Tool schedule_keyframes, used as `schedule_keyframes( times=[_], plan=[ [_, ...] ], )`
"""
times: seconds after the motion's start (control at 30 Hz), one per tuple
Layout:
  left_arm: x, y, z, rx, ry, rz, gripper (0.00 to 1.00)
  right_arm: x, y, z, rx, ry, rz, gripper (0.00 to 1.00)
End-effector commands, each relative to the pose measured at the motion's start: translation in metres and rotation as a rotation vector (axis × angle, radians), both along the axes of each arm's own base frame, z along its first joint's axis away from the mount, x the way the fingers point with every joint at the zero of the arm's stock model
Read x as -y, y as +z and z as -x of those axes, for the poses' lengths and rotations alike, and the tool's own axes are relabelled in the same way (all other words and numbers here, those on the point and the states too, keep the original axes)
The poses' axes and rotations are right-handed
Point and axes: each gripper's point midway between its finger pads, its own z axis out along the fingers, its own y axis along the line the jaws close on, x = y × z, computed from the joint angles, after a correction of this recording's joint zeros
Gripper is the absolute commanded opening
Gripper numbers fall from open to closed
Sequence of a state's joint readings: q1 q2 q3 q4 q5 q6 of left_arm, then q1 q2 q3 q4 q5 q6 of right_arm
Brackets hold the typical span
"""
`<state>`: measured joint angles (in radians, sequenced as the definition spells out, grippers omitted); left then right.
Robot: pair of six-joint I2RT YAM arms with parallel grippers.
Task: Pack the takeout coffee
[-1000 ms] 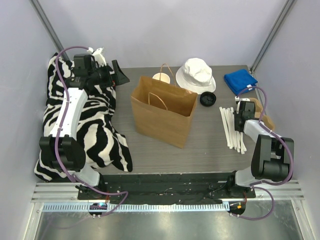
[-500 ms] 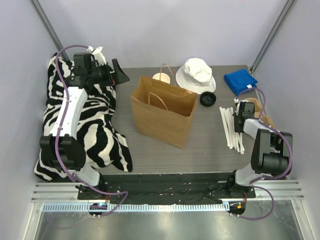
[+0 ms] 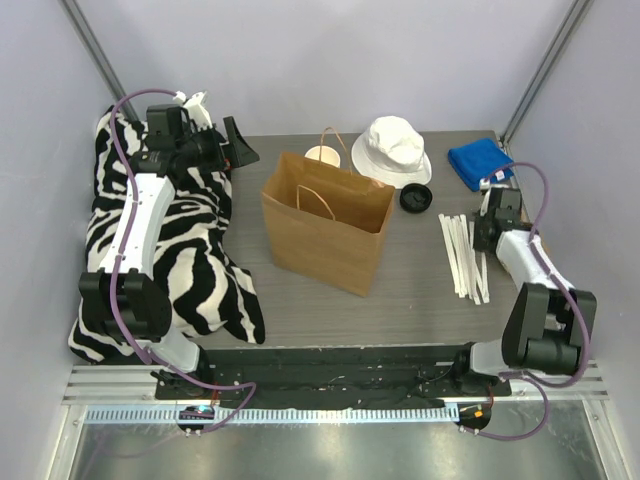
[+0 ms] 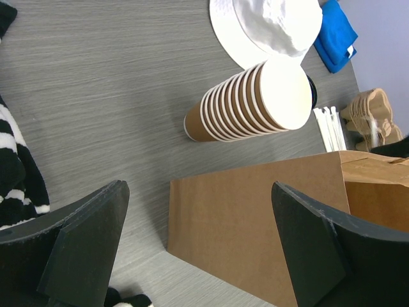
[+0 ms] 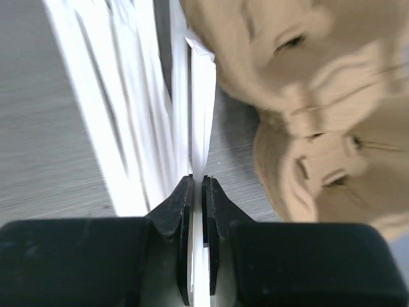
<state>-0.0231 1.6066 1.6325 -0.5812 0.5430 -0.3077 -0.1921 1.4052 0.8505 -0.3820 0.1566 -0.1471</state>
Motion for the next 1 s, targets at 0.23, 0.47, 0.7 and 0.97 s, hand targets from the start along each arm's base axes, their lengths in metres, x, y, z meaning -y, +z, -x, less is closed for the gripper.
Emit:
schedule_keyframes(
  times=[0.23, 0.47, 0.7, 0.97],
  plan=[
    [0.005, 0.031, -0.003, 0.088, -0.026, 0.036, 1.00, -0.079, 0.297, -0.068, 0.676, 0.264, -0.324, 0.01],
    [0.004, 0.040, -0.006, 0.138, -0.026, 0.009, 1.00, -0.157, 0.459, -0.097, 1.087, 0.536, -0.516, 0.01],
    [-0.005, 0.043, 0.002, 0.176, -0.028, -0.071, 1.00, -0.278, 0.521, -0.079, 1.233, 0.881, -0.669, 0.01],
    [-0.017, 0.040, 0.017, 0.197, -0.012, -0.158, 1.00, -0.391, 0.476, -0.028, 1.076, 1.197, -0.832, 0.01]
  ],
)
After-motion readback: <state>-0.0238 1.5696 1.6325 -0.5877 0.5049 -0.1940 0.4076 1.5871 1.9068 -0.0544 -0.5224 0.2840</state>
